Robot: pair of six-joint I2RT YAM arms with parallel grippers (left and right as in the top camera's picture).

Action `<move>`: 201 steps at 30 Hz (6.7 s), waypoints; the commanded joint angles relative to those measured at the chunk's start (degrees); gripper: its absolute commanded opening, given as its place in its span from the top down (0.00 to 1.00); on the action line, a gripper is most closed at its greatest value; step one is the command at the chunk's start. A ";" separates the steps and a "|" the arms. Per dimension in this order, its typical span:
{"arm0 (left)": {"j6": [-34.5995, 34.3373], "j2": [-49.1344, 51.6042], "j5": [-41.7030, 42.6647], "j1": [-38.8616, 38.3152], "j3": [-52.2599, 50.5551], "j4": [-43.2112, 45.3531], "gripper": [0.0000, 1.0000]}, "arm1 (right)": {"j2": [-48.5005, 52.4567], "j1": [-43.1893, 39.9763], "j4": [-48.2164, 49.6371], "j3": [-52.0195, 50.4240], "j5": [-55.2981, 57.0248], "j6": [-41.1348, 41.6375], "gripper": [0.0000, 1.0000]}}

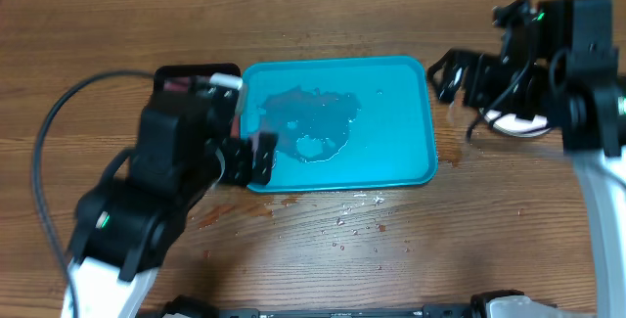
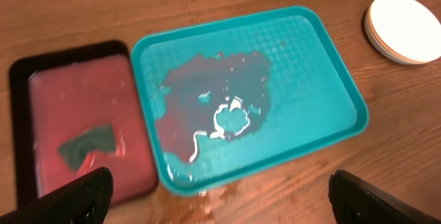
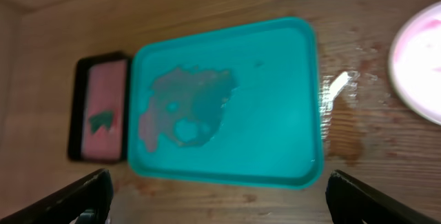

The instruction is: Clean dirty plates on tray and stack at the side

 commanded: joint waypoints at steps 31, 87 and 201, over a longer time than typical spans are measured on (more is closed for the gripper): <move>-12.85 -39.74 0.46 -0.09 -28.11 -0.13 0.00 | -38.64 15.85 11.30 -40.04 7.96 5.77 0.00; 7.13 -59.63 7.91 21.88 -70.40 41.46 0.00 | -38.64 15.85 11.30 -40.04 7.96 5.77 0.00; 7.15 -59.63 7.91 21.88 -70.40 41.46 0.00 | -79.80 15.58 51.82 -94.36 9.86 -13.79 0.00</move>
